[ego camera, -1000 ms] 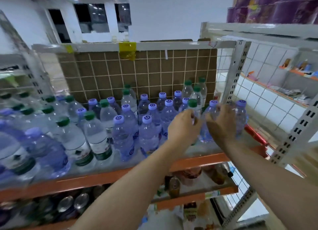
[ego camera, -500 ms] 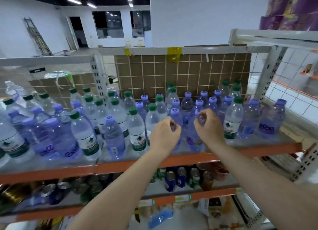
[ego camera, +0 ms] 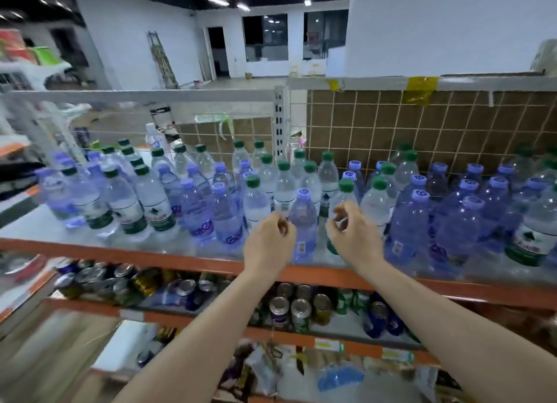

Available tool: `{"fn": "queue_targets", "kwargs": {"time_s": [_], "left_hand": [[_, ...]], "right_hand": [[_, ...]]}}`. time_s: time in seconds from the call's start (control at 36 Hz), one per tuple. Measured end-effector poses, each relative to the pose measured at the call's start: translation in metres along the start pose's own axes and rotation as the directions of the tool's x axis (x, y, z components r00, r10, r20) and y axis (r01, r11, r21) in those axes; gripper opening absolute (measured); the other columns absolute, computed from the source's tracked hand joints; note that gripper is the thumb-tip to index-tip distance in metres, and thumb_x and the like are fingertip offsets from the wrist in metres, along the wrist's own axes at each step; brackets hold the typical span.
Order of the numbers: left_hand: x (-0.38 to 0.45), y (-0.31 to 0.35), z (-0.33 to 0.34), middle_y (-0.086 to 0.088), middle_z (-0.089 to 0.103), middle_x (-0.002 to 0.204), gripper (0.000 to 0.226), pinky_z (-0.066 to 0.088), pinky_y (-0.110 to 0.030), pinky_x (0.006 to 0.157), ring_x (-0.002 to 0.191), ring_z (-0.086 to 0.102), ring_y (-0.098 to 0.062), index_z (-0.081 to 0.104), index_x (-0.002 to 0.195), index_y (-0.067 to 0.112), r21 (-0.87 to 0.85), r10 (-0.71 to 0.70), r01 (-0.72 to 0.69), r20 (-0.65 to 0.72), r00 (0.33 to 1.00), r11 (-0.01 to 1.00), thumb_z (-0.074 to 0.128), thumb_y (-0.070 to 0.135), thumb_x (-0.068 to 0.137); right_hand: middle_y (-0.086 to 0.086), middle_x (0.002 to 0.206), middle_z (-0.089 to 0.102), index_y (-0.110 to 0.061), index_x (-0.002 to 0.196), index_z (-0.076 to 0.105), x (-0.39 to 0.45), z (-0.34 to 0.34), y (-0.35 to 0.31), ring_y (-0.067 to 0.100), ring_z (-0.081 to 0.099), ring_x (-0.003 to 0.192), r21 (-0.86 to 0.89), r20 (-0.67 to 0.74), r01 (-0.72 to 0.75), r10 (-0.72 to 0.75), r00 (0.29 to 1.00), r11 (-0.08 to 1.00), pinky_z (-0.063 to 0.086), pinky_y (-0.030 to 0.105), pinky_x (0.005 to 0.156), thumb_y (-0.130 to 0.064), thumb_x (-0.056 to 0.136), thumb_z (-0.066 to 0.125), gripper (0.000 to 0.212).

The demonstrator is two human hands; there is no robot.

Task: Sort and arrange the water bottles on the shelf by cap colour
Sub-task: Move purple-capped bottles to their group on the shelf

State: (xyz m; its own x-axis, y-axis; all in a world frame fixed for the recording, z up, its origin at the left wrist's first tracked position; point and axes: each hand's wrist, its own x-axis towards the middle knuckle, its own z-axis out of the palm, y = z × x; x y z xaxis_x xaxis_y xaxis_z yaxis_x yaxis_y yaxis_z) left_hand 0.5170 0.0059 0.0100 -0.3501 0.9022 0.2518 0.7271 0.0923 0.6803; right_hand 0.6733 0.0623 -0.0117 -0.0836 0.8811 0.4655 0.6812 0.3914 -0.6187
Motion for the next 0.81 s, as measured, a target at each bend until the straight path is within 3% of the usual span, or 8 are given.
{"fn": "queue_targets", "kwargs": {"time_s": [0.11, 0.42, 0.56, 0.69, 0.81], "left_hand": [[0.007, -0.029, -0.02, -0.002, 0.064, 0.083, 0.018, 0.044, -0.034, 0.069, 0.08, 0.058, -0.023, 0.06, 0.088, 0.014, 0.012, -0.066, 0.067, -0.091, 0.994, 0.998, 0.052, 0.029, 0.092], [0.025, -0.094, -0.063, -0.002, 0.06, 0.074, 0.018, 0.038, -0.031, 0.058, 0.071, 0.057, -0.023, 0.056, 0.083, 0.014, 0.054, -0.225, 0.245, -0.241, 0.944, 0.968, 0.05, 0.028, 0.092], [0.037, -0.119, -0.075, 0.001, 0.062, 0.086, 0.015, 0.048, -0.034, 0.071, 0.081, 0.059, -0.021, 0.058, 0.095, 0.017, 0.03, -0.27, 0.289, -0.271, 0.924, 0.957, 0.053, 0.03, 0.091], [0.059, -0.144, -0.081, 0.001, 0.061, 0.101, 0.03, 0.05, -0.038, 0.081, 0.092, 0.059, -0.021, 0.054, 0.111, 0.018, -0.004, -0.304, 0.311, -0.226, 0.926, 0.95, 0.057, 0.037, 0.089], [0.086, -0.166, -0.086, 0.003, 0.055, 0.107, 0.04, 0.038, -0.03, 0.076, 0.092, 0.052, -0.017, 0.049, 0.121, 0.016, 0.001, -0.272, 0.277, -0.189, 0.943, 0.961, 0.06, 0.037, 0.088]], "right_hand": [[0.002, 0.09, 0.061, -0.011, 0.102, 0.058, 0.005, 0.03, -0.026, 0.021, 0.057, 0.077, 0.072, 0.061, 0.107, -0.111, 0.992, 0.992, 0.046, 0.033, 0.066, -0.018, 0.089, 0.06, 0.015], [0.0, 0.09, 0.063, -0.012, 0.103, 0.057, 0.02, 0.091, -0.07, 0.021, 0.061, 0.079, 0.17, 0.228, 0.206, -0.241, 0.943, 0.964, 0.05, 0.036, 0.069, -0.018, 0.089, 0.059, 0.016], [-0.001, 0.091, 0.06, -0.013, 0.107, 0.055, 0.025, 0.117, -0.083, 0.02, 0.06, 0.078, 0.203, 0.316, 0.189, -0.247, 0.916, 0.961, 0.051, 0.037, 0.072, -0.024, 0.09, 0.06, 0.02], [0.002, 0.117, 0.057, -0.016, 0.127, 0.047, 0.028, 0.146, -0.098, 0.019, 0.06, 0.095, 0.2, 0.412, 0.126, -0.2, 0.889, 0.972, 0.051, 0.04, 0.085, -0.034, 0.089, 0.063, 0.045], [0.002, 0.138, 0.048, -0.017, 0.14, 0.037, 0.032, 0.17, -0.11, 0.021, 0.053, 0.12, 0.147, 0.383, 0.112, -0.16, 0.91, 0.983, 0.046, 0.039, 0.096, -0.037, 0.088, 0.064, 0.062]]}}
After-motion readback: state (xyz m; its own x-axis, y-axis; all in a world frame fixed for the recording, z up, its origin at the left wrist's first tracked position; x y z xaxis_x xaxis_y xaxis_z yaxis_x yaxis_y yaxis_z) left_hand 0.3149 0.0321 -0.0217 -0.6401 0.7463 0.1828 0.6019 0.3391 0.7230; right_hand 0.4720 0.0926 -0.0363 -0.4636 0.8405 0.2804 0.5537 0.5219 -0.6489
